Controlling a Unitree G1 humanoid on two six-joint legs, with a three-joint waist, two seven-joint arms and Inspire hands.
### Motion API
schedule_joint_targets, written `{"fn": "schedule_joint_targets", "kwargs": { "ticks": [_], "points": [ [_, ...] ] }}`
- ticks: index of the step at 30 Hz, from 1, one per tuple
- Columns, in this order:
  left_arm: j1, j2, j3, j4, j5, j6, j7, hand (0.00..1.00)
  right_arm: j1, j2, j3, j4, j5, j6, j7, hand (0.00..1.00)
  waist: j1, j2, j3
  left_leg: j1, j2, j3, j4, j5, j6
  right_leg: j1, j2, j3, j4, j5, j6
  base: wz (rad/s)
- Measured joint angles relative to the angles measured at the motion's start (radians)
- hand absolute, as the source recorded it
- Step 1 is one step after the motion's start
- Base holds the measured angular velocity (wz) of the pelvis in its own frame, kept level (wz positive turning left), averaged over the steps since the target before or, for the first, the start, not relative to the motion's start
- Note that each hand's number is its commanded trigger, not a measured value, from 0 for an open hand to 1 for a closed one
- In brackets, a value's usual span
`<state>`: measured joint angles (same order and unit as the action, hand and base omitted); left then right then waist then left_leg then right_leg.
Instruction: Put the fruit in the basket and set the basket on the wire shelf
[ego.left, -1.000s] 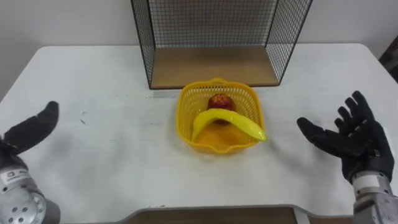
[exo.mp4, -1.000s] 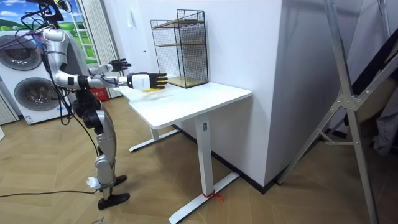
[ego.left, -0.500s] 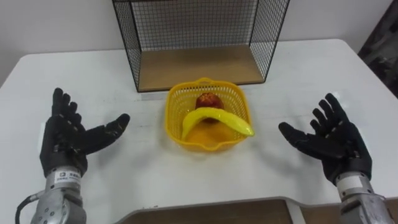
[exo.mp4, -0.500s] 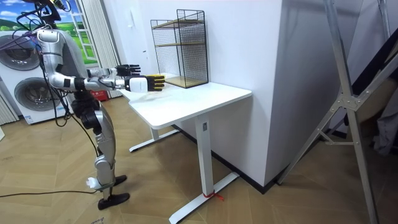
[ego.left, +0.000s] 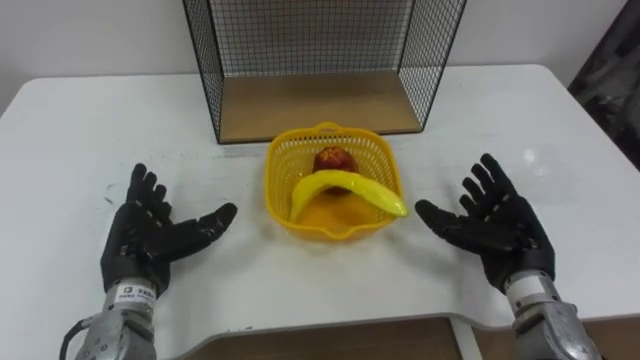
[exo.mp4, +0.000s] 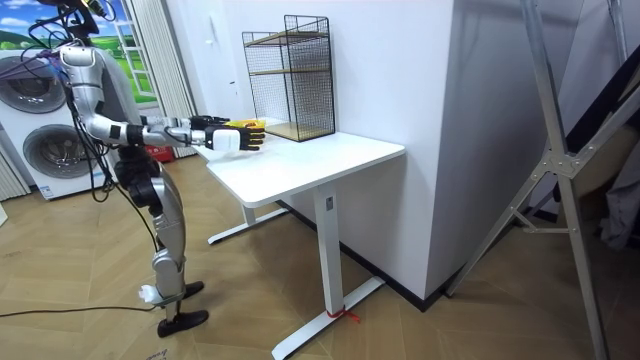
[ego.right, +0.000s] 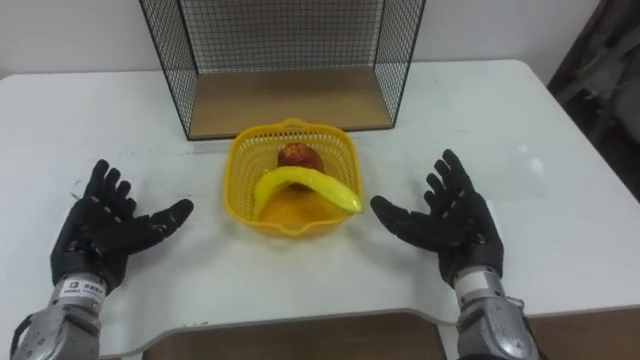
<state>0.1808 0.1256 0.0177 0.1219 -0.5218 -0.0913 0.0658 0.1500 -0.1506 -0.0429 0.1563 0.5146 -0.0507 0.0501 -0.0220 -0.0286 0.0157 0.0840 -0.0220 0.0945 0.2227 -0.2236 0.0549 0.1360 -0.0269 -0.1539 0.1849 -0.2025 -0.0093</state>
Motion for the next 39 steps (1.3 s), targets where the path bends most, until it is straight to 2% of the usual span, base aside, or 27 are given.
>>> {"fn": "schedule_joint_targets", "kwargs": {
  "ticks": [10, 19, 24, 31, 39],
  "points": [
    [-0.011, -0.004, 0.008, 0.021, -0.001, 0.001, -0.04, 0.0, -0.057, 0.001, 0.003, 0.001, 0.077, 0.0, 0.021, 0.0, 0.003, 0.0, -0.0006, 0.005, 0.002, 0.01, -0.001, 0.0, 0.0, 0.001, 0.0, -0.005, 0.001, 0.0, 0.0, -0.01],
    [-0.022, -0.035, -0.003, 0.021, -0.012, 0.003, -0.062, 0.0, -0.073, 0.01, 0.024, 0.001, 0.078, 0.0, 0.076, 0.0, 0.005, 0.0, -0.0028, -0.001, 0.004, 0.011, 0.0, 0.0, 0.0, -0.008, 0.0, -0.001, 0.001, 0.001, -0.001, 0.0],
    [-0.034, -0.037, -0.03, 0.021, -0.019, 0.02, -0.074, 0.0, -0.073, 0.028, 0.055, 0.001, 0.078, 0.0, 0.08, 0.0, 0.004, -0.001, -0.0032, 0.009, 0.004, 0.015, -0.001, 0.0, 0.0, -0.008, 0.001, 0.003, 0.0, 0.001, -0.001, -0.02],
    [-0.038, -0.037, -0.078, 0.021, -0.019, 0.035, -0.08, 0.0, -0.073, 0.029, 0.096, 0.001, 0.126, 0.001, 0.096, 0.0, 0.004, 0.002, -0.0022, 0.007, 0.006, 0.016, -0.002, 0.0, 0.0, -0.007, 0.003, 0.005, 0.004, 0.002, -0.002, 0.0],
    [-0.041, -0.035, -0.108, 0.02, -0.036, 0.038, -0.082, 0.0, -0.073, 0.029, 0.149, 0.001, 0.126, 0.001, 0.097, 0.0, 0.004, 0.012, -0.0058, 0.004, 0.007, 0.018, -0.001, 0.0, 0.0, -0.007, 0.004, 0.014, 0.003, 0.002, -0.003, 0.0]
  ]
}}
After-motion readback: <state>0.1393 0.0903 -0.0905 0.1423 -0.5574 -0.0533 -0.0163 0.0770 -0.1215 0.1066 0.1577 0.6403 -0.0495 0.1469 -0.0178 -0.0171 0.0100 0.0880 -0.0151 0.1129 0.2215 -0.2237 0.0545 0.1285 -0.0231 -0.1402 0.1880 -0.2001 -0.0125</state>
